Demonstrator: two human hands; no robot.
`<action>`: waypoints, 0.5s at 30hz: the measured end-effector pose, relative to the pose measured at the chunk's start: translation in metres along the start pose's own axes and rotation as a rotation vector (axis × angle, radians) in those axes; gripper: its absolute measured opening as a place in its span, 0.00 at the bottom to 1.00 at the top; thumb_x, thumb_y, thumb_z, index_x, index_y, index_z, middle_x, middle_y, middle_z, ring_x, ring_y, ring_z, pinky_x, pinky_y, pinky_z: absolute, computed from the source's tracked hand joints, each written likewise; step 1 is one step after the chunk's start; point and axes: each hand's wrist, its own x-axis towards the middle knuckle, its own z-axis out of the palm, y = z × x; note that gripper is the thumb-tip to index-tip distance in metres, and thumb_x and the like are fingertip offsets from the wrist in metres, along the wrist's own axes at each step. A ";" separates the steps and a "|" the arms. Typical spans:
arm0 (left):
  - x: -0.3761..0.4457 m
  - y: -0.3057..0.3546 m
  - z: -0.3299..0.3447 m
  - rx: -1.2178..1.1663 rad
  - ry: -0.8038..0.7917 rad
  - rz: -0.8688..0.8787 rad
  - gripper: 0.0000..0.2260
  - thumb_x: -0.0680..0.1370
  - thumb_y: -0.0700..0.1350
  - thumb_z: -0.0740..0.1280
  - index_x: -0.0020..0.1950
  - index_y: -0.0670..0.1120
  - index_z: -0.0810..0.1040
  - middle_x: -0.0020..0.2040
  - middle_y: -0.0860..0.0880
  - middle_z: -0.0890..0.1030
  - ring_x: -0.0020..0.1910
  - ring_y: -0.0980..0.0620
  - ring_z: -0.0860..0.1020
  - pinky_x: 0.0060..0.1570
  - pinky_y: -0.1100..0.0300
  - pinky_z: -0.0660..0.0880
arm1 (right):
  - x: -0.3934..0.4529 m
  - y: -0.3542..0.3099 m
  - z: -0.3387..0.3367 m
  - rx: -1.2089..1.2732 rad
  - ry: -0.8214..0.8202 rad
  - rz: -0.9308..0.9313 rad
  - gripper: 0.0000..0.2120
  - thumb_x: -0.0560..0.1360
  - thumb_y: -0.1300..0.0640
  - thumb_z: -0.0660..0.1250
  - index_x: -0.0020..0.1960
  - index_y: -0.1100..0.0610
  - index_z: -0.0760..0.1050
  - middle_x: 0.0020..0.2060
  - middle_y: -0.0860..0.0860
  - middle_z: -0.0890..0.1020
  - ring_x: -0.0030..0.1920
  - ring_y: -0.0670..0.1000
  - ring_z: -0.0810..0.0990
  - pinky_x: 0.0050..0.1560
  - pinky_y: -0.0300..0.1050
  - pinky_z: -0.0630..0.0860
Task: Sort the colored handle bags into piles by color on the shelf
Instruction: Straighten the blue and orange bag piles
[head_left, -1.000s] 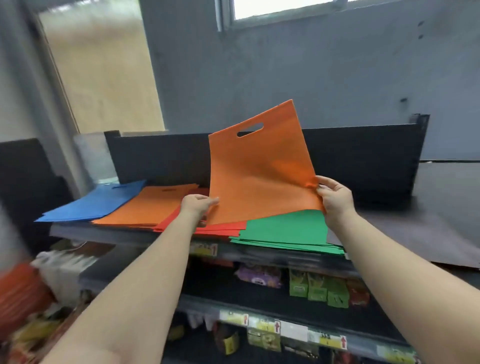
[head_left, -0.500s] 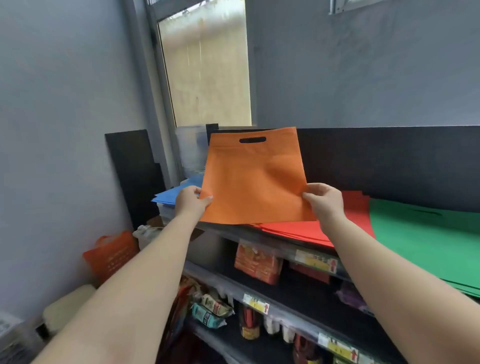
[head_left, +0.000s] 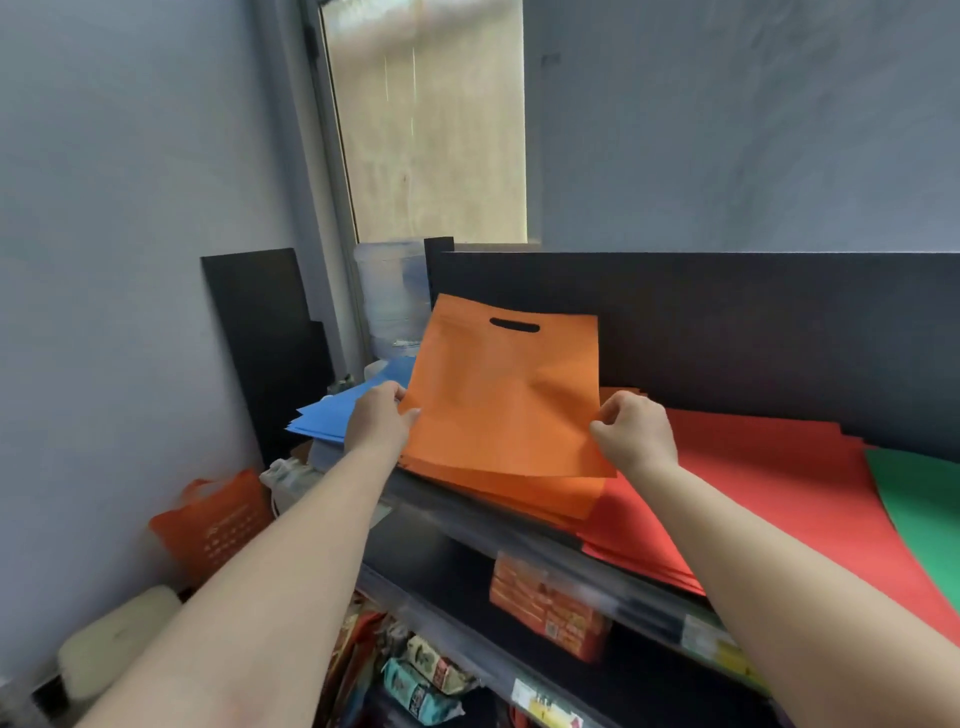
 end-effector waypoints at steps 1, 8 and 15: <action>0.008 -0.001 0.006 0.014 -0.008 0.006 0.07 0.78 0.45 0.67 0.53 0.43 0.75 0.47 0.48 0.75 0.44 0.49 0.73 0.42 0.56 0.70 | 0.004 0.002 0.004 -0.030 -0.011 0.011 0.04 0.72 0.60 0.66 0.46 0.58 0.78 0.47 0.55 0.81 0.49 0.55 0.78 0.42 0.43 0.71; 0.055 -0.012 0.050 0.086 -0.128 0.074 0.08 0.78 0.45 0.67 0.52 0.43 0.75 0.54 0.45 0.78 0.47 0.49 0.73 0.44 0.57 0.69 | 0.022 0.012 0.022 -0.186 -0.081 0.160 0.04 0.71 0.60 0.66 0.38 0.59 0.76 0.39 0.53 0.80 0.39 0.53 0.78 0.33 0.40 0.68; 0.063 -0.011 0.064 0.409 -0.352 0.157 0.13 0.78 0.51 0.65 0.58 0.45 0.72 0.59 0.46 0.74 0.57 0.45 0.74 0.53 0.53 0.72 | 0.014 0.004 0.021 -0.329 -0.229 0.394 0.05 0.69 0.58 0.65 0.37 0.56 0.70 0.36 0.50 0.76 0.37 0.51 0.76 0.31 0.39 0.69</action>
